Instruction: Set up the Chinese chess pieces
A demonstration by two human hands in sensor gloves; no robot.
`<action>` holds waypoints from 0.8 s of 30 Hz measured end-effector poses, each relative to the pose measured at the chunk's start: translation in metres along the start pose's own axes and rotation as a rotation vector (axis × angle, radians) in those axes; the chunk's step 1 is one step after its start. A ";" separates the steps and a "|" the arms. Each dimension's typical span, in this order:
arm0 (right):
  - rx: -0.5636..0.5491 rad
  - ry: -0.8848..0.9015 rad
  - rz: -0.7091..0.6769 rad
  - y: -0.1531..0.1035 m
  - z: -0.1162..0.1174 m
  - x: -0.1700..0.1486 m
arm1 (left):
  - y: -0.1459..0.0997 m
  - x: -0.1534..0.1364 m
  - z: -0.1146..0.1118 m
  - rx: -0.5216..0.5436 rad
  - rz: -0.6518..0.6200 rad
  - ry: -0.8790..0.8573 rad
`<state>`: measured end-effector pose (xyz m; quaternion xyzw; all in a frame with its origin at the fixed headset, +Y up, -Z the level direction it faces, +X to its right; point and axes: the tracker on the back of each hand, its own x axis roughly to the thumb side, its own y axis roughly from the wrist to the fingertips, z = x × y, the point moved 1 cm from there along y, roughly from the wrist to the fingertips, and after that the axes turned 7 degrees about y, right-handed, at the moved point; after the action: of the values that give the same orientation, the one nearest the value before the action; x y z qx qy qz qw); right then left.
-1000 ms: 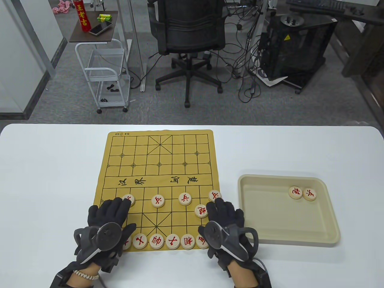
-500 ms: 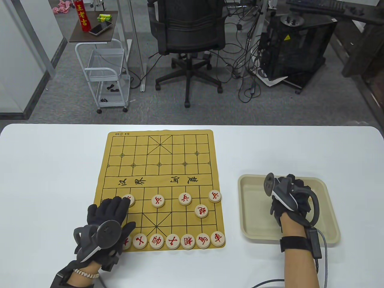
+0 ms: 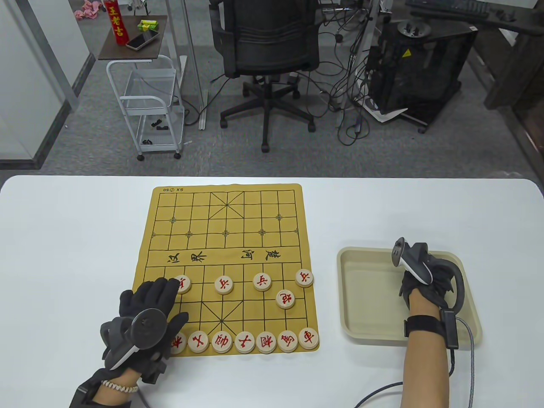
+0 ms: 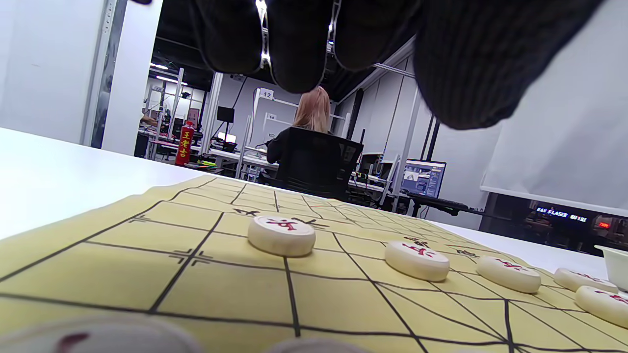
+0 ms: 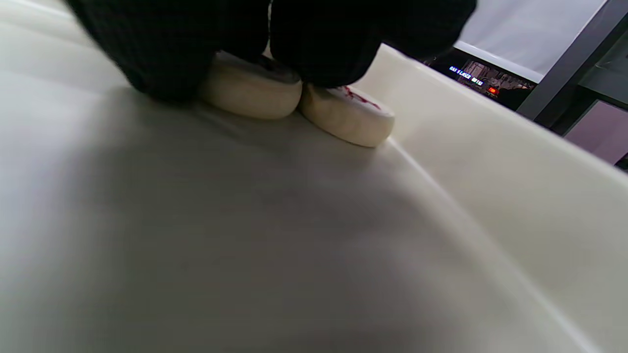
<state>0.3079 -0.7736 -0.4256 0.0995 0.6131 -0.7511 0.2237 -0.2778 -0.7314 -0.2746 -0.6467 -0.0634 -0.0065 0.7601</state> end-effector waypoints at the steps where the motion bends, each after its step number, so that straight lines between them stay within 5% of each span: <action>1: 0.011 0.025 0.002 0.002 0.000 -0.001 | 0.000 0.000 0.000 -0.002 0.002 0.001; 8: -0.055 0.069 -0.026 0.004 0.000 -0.007 | 0.001 0.001 -0.001 -0.007 0.002 0.009; 15: -0.181 -0.006 -0.060 -0.020 -0.013 0.008 | 0.001 0.002 -0.003 -0.003 -0.007 0.018; 24: -0.354 0.182 -0.332 -0.110 -0.059 0.057 | -0.001 0.004 -0.005 0.004 -0.031 0.026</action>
<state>0.1997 -0.7123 -0.3672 0.0238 0.7605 -0.6465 0.0553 -0.2733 -0.7367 -0.2739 -0.6438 -0.0638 -0.0266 0.7621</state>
